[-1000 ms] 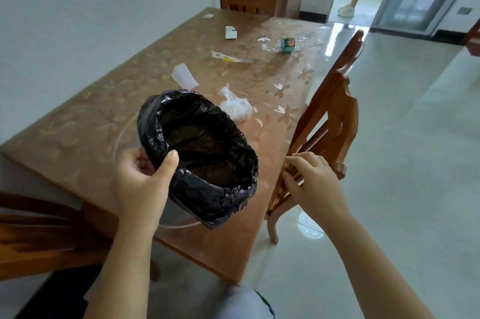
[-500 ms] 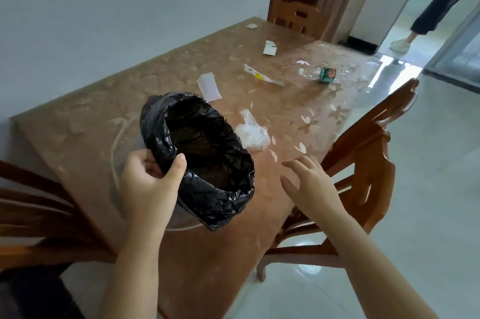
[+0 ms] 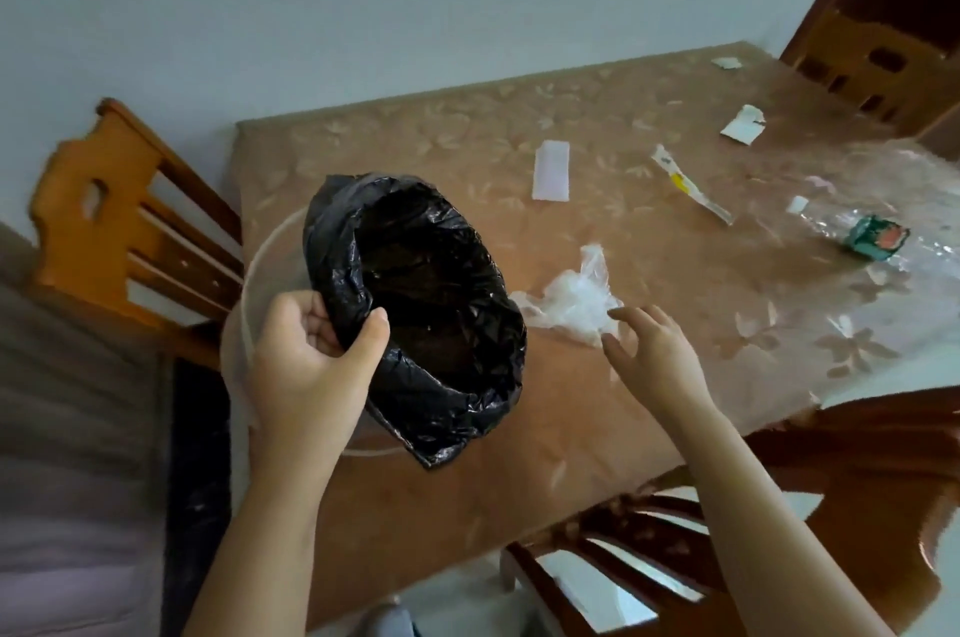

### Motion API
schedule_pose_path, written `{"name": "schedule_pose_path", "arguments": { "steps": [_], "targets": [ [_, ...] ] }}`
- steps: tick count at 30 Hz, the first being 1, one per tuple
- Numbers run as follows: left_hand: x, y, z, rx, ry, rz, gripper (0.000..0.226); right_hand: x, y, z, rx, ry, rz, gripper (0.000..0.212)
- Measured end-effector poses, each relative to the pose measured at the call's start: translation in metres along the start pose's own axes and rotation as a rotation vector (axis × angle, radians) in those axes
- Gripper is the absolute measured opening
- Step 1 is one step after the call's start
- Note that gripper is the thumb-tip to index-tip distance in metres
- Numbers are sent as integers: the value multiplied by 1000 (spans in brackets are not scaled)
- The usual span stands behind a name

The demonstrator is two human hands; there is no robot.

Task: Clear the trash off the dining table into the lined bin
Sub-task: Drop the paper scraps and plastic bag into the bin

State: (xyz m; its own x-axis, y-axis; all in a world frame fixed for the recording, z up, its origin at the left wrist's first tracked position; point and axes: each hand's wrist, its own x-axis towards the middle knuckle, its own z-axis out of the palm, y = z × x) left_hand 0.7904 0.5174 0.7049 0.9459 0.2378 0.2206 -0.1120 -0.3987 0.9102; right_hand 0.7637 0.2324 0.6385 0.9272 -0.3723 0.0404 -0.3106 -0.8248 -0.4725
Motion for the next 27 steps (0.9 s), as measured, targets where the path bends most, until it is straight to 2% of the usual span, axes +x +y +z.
{"name": "schedule_pose_path", "arguments": {
  "steps": [6,9,17,24,27],
  "targets": [
    [-37,26,41,210,138,8,29,55,54,9,79,-103,-69,36],
    [-48,32,52,238,169,-16,24,72,70,21,114,-157,-61,39],
    [-59,37,67,136,207,-148,19,103,87,50,131,-244,-60,39],
    [-66,33,66,73,271,-178,25,101,89,60,274,-224,-38,5],
    [-71,29,62,26,298,-199,21,97,84,56,373,-216,3,14]
  ]
}}
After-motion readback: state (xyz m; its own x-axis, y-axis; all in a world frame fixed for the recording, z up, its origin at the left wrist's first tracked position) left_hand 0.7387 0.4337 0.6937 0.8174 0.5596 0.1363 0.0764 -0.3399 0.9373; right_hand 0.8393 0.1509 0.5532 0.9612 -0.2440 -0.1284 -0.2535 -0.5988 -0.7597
